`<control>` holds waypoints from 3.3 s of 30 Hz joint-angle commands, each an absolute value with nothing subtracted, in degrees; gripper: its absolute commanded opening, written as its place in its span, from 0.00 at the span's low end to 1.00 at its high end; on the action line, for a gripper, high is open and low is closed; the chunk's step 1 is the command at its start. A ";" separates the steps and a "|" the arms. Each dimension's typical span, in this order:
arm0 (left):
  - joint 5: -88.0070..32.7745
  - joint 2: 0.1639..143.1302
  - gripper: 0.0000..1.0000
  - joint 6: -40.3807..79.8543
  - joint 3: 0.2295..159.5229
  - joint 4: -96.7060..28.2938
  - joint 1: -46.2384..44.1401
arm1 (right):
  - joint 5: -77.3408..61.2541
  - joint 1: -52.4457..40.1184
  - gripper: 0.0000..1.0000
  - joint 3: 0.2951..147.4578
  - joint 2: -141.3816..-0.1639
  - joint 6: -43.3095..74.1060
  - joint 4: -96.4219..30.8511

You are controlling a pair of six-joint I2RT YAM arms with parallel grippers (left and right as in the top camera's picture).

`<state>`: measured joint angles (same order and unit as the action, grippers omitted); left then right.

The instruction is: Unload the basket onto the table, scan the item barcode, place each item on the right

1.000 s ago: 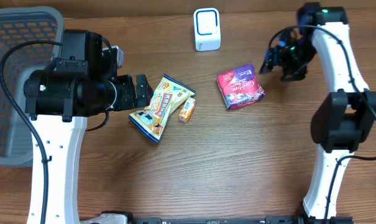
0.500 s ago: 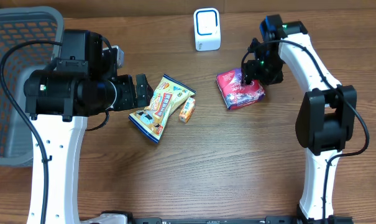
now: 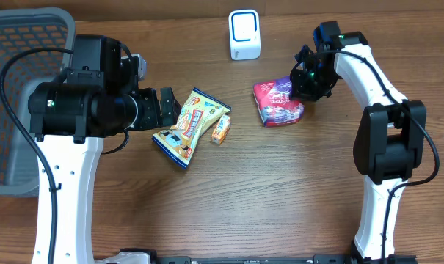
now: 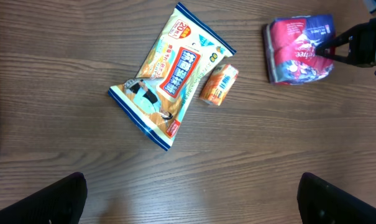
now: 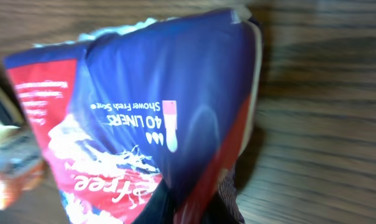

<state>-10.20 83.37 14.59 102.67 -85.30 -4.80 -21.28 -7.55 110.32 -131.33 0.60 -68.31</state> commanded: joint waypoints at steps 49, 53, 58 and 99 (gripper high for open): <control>-9.63 83.29 1.00 14.15 102.78 -85.21 -4.91 | -31.48 -11.90 0.52 120.51 -124.49 21.96 -32.51; -9.63 83.29 1.00 14.15 102.78 -85.21 -4.91 | -20.43 -17.56 0.65 120.31 -124.53 7.20 -37.98; -9.63 83.29 1.00 14.15 102.78 -85.21 -4.91 | 0.47 -25.85 0.88 120.29 -124.86 -6.94 -38.63; -9.63 83.29 1.00 14.15 102.78 -85.21 -4.91 | -3.55 -25.74 0.79 120.05 -136.44 -16.08 -32.82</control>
